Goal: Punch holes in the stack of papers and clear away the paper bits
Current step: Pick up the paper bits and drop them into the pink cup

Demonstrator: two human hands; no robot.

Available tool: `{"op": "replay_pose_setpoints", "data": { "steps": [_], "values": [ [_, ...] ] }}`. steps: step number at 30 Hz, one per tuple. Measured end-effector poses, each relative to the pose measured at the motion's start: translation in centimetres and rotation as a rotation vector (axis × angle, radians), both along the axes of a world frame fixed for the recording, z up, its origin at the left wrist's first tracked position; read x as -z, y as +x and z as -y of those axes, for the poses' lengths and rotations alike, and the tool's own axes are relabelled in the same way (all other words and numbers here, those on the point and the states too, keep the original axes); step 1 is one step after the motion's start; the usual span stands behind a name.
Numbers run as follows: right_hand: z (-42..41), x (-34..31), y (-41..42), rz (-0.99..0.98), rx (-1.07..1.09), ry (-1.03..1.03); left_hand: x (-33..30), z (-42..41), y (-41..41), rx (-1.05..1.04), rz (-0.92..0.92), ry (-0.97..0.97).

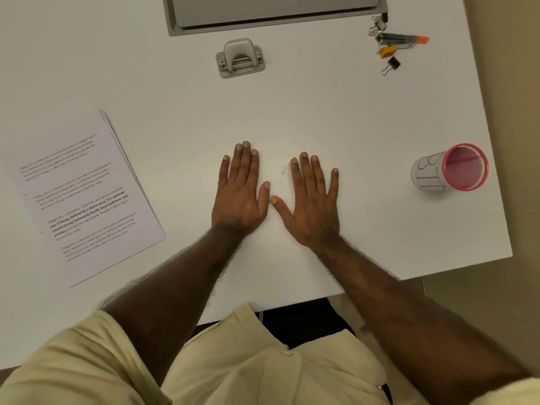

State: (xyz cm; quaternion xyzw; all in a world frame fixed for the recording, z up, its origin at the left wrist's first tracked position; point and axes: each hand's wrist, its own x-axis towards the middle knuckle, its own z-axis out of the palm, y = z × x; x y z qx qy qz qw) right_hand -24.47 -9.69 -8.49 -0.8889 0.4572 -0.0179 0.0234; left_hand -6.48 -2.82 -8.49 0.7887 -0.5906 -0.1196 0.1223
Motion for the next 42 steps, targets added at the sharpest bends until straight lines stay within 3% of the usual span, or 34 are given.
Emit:
{"op": "replay_pose_setpoints", "data": {
  "steps": [13,23,29,42],
  "values": [
    [0.1,0.3,1.1,0.041,0.053,-0.037,-0.5,-0.1,-0.3,0.012,0.026,0.041],
    [-0.5,-0.7,-0.8,0.36,0.017,0.034,-0.7,-0.2,-0.4,0.011,0.044,0.031],
    [-2.1,-0.5,-2.2,0.286,-0.1,0.091,-0.9,-0.2,-0.4,0.001,0.046,0.015],
    [-1.1,-2.5,-0.4,0.22,0.041,0.063,-1.0,-0.2,-0.4,0.003,0.031,-0.04]
  ]
}}
